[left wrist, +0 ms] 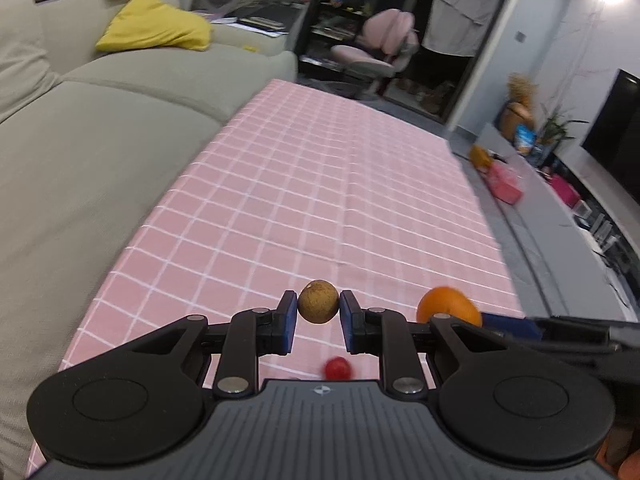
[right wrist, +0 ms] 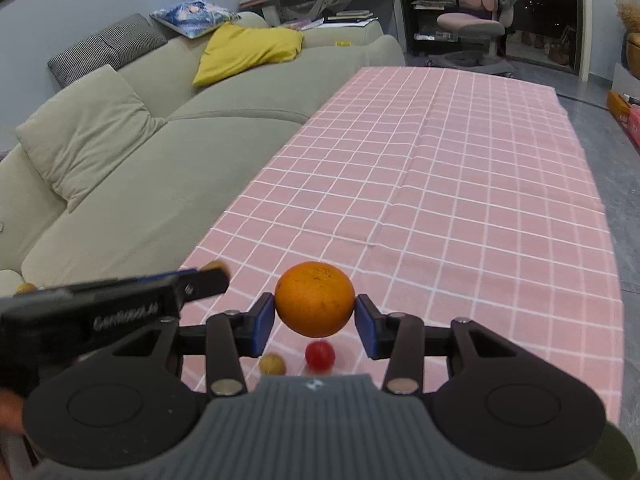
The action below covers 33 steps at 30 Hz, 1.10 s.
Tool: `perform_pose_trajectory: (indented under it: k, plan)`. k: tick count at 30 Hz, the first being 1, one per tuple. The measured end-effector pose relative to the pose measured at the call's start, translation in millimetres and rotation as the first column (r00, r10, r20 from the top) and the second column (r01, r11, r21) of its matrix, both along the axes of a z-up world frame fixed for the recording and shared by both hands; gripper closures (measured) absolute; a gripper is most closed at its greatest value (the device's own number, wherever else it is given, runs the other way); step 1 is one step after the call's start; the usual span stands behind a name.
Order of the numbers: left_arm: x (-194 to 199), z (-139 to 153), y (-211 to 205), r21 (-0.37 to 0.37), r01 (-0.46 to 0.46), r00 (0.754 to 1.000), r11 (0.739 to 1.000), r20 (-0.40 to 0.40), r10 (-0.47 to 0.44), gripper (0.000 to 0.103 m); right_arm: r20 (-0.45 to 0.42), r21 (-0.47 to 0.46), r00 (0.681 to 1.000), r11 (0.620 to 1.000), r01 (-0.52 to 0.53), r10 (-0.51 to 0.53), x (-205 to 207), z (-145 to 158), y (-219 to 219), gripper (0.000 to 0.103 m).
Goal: Organize fruits
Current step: 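Carry both fruits over the colander and open both tools to drop them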
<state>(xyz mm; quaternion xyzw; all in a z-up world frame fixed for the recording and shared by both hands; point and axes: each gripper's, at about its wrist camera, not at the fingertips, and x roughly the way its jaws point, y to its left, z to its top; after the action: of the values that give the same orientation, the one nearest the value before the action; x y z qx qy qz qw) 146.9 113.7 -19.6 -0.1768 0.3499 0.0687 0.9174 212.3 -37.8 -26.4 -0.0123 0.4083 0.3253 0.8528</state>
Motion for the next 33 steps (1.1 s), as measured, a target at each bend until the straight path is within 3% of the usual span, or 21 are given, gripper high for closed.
perform_pose_trajectory:
  k: [7,14,24,33]
  plan:
    - [-13,22,-34,-0.019,0.139,0.990,0.990,0.014,-0.139,0.078,0.047,-0.028,0.999,1.000,-0.001,0.002,-46,25,-41,0.062]
    - [-23,35,-81,-0.045,0.296,0.955,0.954,0.023,-0.295,0.078,0.079,-0.073,0.996,0.996,0.044,-0.038,-82,34,-97,0.062]
    - [-23,15,-130,-0.116,0.455,0.889,0.883,0.007,-0.458,0.078,0.090,-0.121,0.985,0.980,0.156,-0.146,-111,36,-173,0.062]
    - [-17,-16,-156,-0.121,0.512,0.850,0.850,-0.074,-0.522,0.078,0.049,-0.187,0.978,0.960,0.208,-0.202,-113,12,-214,0.062]
